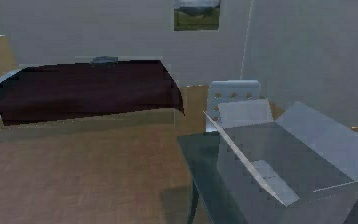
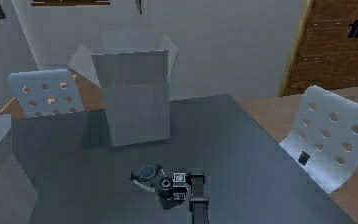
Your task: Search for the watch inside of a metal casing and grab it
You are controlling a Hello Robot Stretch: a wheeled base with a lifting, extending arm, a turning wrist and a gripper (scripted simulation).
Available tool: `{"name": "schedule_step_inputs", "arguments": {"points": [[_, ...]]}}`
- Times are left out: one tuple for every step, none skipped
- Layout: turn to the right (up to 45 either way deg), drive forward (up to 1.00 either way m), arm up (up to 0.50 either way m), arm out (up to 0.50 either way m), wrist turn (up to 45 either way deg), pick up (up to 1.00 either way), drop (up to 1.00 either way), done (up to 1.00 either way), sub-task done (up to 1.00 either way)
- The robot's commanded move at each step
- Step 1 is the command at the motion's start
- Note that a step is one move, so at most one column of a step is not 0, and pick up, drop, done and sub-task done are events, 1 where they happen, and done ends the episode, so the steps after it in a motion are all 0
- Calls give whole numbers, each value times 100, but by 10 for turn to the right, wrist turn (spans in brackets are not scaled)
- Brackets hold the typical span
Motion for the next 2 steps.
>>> {"name": "schedule_step_inputs", "arguments": {"points": [[0,0,0,0,0,100,0,0,0],[0,0,10,0,0,0,0,0,0]]}}
